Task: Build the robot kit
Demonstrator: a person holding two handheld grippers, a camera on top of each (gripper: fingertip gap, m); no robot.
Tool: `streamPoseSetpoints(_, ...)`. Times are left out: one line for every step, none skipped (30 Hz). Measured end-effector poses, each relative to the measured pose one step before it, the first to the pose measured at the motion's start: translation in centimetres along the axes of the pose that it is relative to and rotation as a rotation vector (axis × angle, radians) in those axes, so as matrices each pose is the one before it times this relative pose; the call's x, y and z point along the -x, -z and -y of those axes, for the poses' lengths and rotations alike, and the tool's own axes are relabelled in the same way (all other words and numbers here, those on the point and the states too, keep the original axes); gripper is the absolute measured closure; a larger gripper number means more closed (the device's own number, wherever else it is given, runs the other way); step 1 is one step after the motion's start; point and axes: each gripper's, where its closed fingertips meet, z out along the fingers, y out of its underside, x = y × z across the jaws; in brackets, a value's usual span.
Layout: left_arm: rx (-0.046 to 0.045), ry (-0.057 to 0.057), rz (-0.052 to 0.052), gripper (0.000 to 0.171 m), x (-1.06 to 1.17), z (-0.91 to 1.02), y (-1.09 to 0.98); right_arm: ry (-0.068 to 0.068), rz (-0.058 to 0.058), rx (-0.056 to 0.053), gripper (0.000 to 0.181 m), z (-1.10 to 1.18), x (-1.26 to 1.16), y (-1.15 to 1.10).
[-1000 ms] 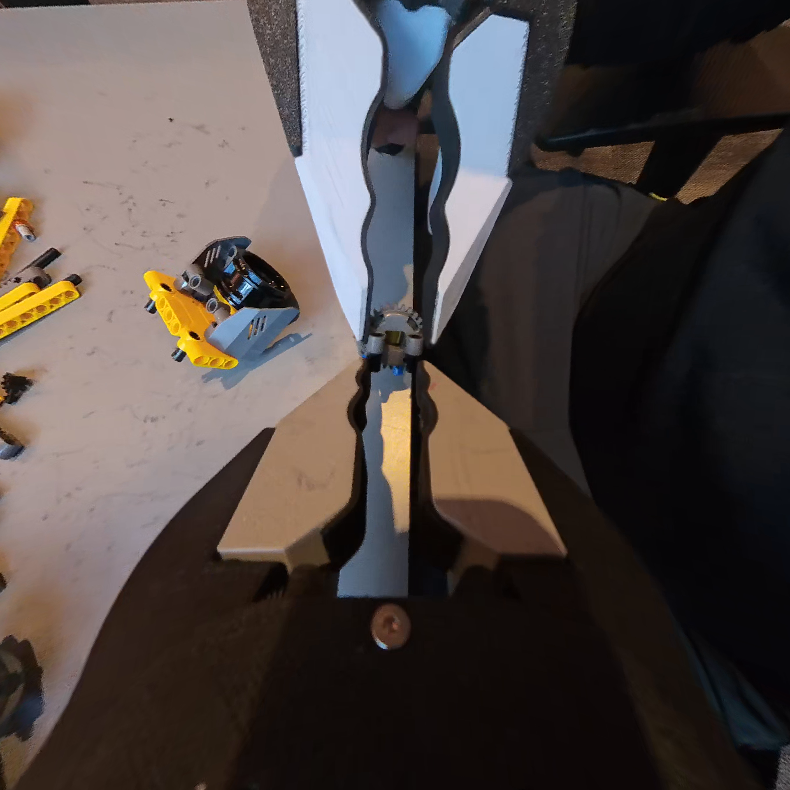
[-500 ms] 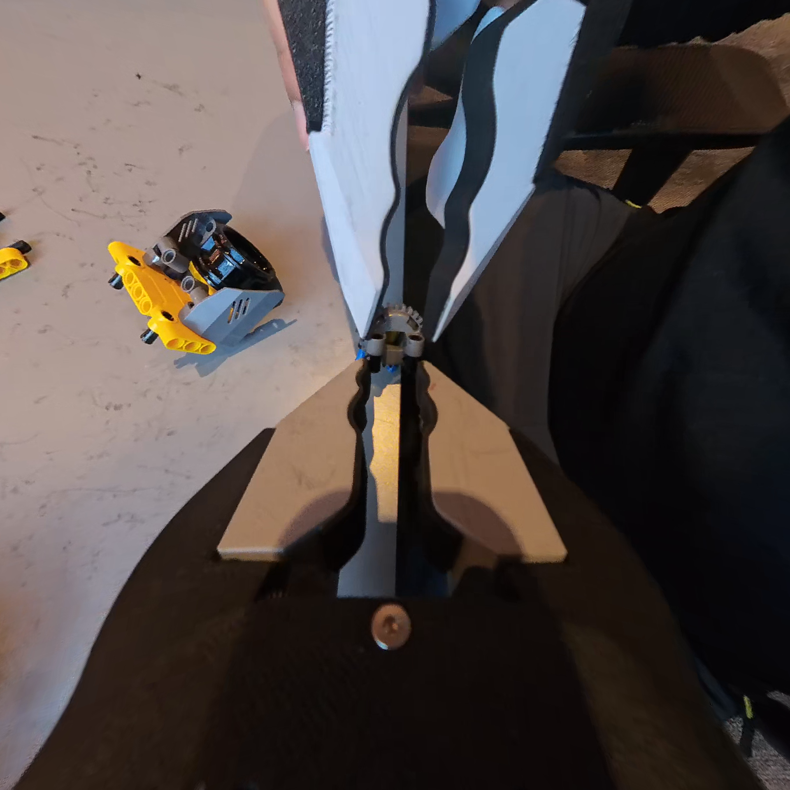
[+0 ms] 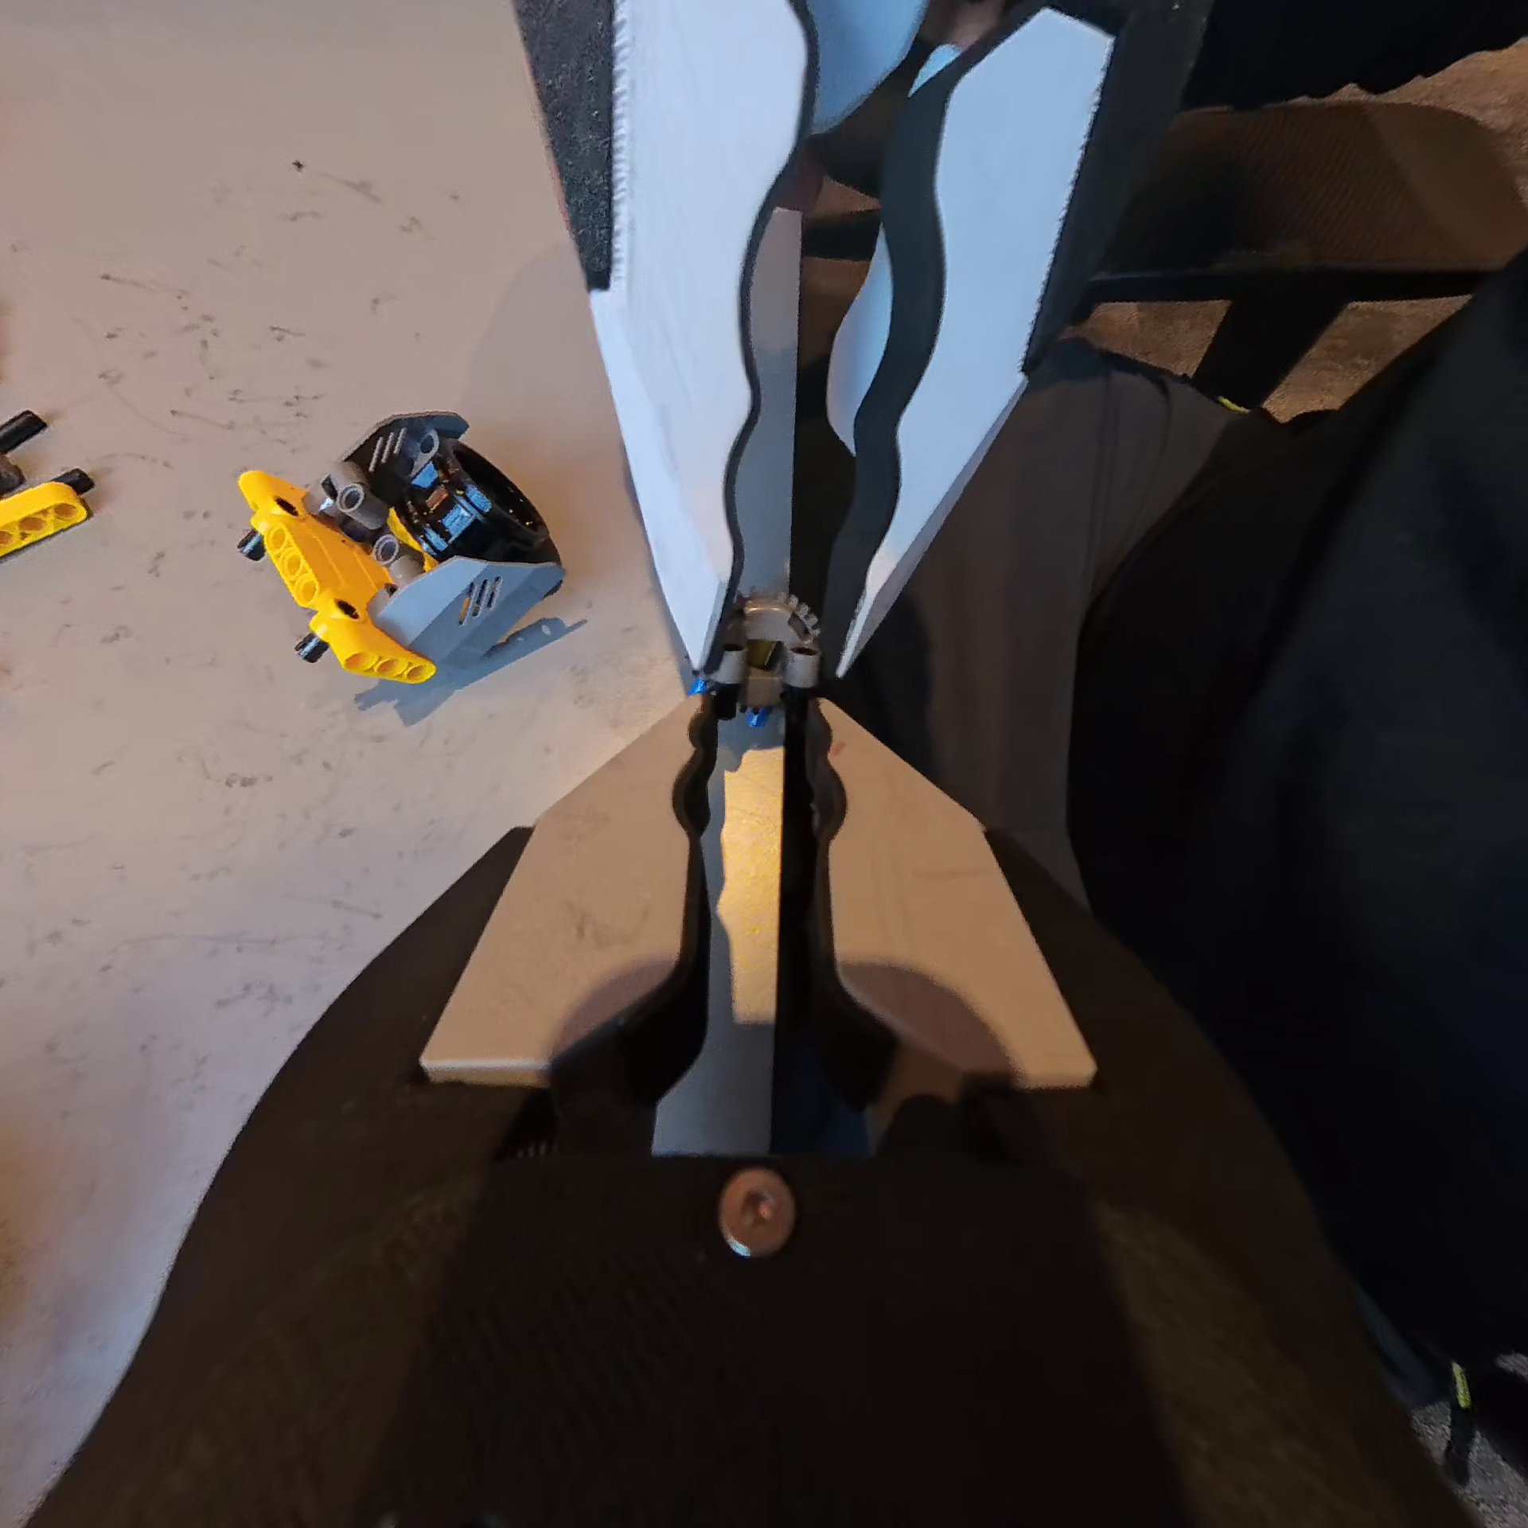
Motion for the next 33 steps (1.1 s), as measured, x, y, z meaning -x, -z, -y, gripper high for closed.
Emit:
streamPoseSetpoints(-0.00235,0.0055,-0.0009,0.152,0.053,-0.007,0.052,-0.0017,-0.0065,0.0002,0.158,-0.002,-0.072,-0.011)
streamPoseSetpoints(-0.00047,0.0018,0.0014,0.152,0.039,-0.015,0.009,-0.0011,-0.0041,-0.0006,0.158,0.001,-0.04,-0.023)
streamPoseSetpoints(0.00026,-0.003,0.0021,0.152,0.007,-0.015,-0.019,0.0015,-0.0027,-0.0009,0.158,-0.012,-0.003,-0.011)
streamPoseSetpoints(0.00016,-0.0033,0.0014,0.152,-0.003,-0.005,-0.03,0.0025,-0.0027,-0.0005,0.158,-0.016,0.011,-0.002)
streamPoseSetpoints(-0.00098,0.001,0.0002,0.152,0.01,0.008,-0.015,0.0046,-0.0057,-0.0004,0.158,-0.008,-0.026,0.011)
streamPoseSetpoints(-0.0041,0.0044,0.0006,0.152,0.049,0.047,0.034,0.0058,-0.0093,-0.0024,0.158,0.015,-0.048,0.032)
streamPoseSetpoints(-0.00701,0.0071,-0.0024,0.152,0.035,0.082,0.055,0.0006,-0.0081,-0.0057,0.158,0.056,-0.069,0.062)
streamPoseSetpoints(-0.01138,0.0098,-0.0025,0.152,0.038,0.164,0.083,-0.0122,-0.0042,-0.0092,0.158,0.079,-0.093,0.121)
streamPoseSetpoints(-0.01455,0.0085,-0.003,0.152,0.058,0.201,0.17,-0.025,0.0002,-0.0141,0.158,0.111,-0.152,0.22)
streamPoseSetpoints(-0.00676,0.0058,-0.0022,0.152,0.119,0.046,0.259,-0.0339,-0.002,-0.0169,0.158,0.116,-0.295,0.363)
streamPoseSetpoints(0.00455,0.0051,0.0207,0.146,0.575,-0.176,0.327,-0.0408,-0.0125,-0.0177,0.158,0.102,-0.599,0.553)
streamPoseSetpoints(0.00415,0.0061,0.0415,0.14,0.989,-0.225,0.391,-0.0493,-0.0202,-0.0174,0.158,0.091,-0.878,0.717)
streamPoseSetpoints(-0.00664,0.0143,0.0442,0.134,1.148,-0.089,0.341,-0.0602,-0.0189,-0.0127,0.158,0.047,-1.082,0.794)
streamPoseSetpoints(-0.01514,0.0348,0.0388,0.129,1.17,0.104,0.198,-0.0712,-0.0106,-0.0041,0.159,0.023,-1.145,0.777)
streamPoseSetpoints(-0.01366,0.0524,0.0223,0.127,0.941,0.228,-0.021,-0.0783,0.0,0.0073,0.159,-0.016,-1.086,0.639)
streamPoseSetpoints(-0.01111,0.0497,-0.0085,0.126,0.409,0.327,-0.245,-0.0739,-0.0063,0.0152,0.159,0.025,-1.15,0.503)
streamPoseSetpoints(-0.01242,0.0338,-0.0183,0.126,0.136,0.393,-0.383,-0.0588,-0.0156,0.0189,0.159,0.082,-1.14,0.333)
streamPoseSetpoints(-0.00578,0.0136,-0.0085,0.126,0.234,0.302,-0.433,-0.0445,-0.0068,0.0292,0.159,0.033,-0.848,0.147)
streamPoseSetpoints(0.00741,0.0035,0.0081,0.127,0.533,0.072,-0.394,-0.0309,-0.0015,0.0326,0.159,0.028,-0.613,0.005)
streamPoseSetpoints(0.01575,0.0032,0.0129,0.128,0.62,-0.04,-0.311,-0.022,-0.0052,0.0271,0.159,0.079,-0.548,-0.068)
streamPoseSetpoints(0.004,0.0015,0.0013,0.128,0.423,0.137,-0.217,-0.0201,-0.0002,0.0337,0.159,-0.063,-0.389,-0.17)
streamPoseSetpoints(-0.00882,0.0034,-0.0096,0.13,0.2,0.293,-0.172,-0.0153,0.0069,0.0375,0.159,-0.182,-0.232,-0.241)
streamPoseSetpoints(-0.00227,0.0107,-0.0173,0.133,0.026,0.178,-0.195,-0.0089,0.0046,0.0279,0.159,-0.13,-0.176,-0.25)
streamPoseSetpoints(0.00743,0.0076,-0.0341,0.136,-0.339,0.048,-0.264,0.0003,0.0056,0.0258,0.158,-0.196,-0.034,-0.253)
streamPoseSetpoints(0.00474,0.0029,-0.0357,0.138,-0.56,0.053,-0.313,0.0116,0.003,0.0258,0.158,-0.278,0.074,-0.216)
streamPoseSetpoints(-0.00248,-0.0039,-0.0246,0.139,-0.565,0.09,-0.353,0.0159,-0.01,0.0207,0.158,-0.277,-0.023,-0.114)
streamPoseSetpoints(-0.00226,-0.0119,-0.0336,0.141,-0.794,0.016,-0.333,0.0154,-0.0144,0.0156,0.158,-0.286,-0.054,0.012)
streamPoseSetpoints(0.00603,-0.0084,-0.0307,0.143,-0.78,-0.113,-0.269,0.0134,-0.0066,0.0086,0.158,-0.257,0.056,0.127)
streamPoseSetpoints(0.00709,-0.01,-0.0192,0.144,-0.61,-0.099,-0.105,0.0083,0.0005,0.0009,0.158,-0.214,0.113,0.228)
streamPoseSetpoints(-0.01117,-0.0175,-0.0237,0.145,-0.691,0.148,0.098,0.0073,0.0058,-0.0031,0.158,-0.163,0.153,0.308)
streamPoseSetpoints(-0.02502,-0.0177,-0.02,0.147,-0.59,0.37,0.303,0.0208,0.0178,-0.0052,0.158,-0.139,0.336,0.344)
streamPoseSetpoints(-0.02539,-0.018,-0.0126,0.148,-0.375,0.474,0.436,0.0342,0.0252,-0.0027,0.158,-0.137,0.505,0.325)
streamPoseSetpoints(-0.02366,-0.0286,0.0014,0.148,-0.069,0.506,0.508,0.0278,0.0123,0.0076,0.158,-0.208,0.307,0.246)
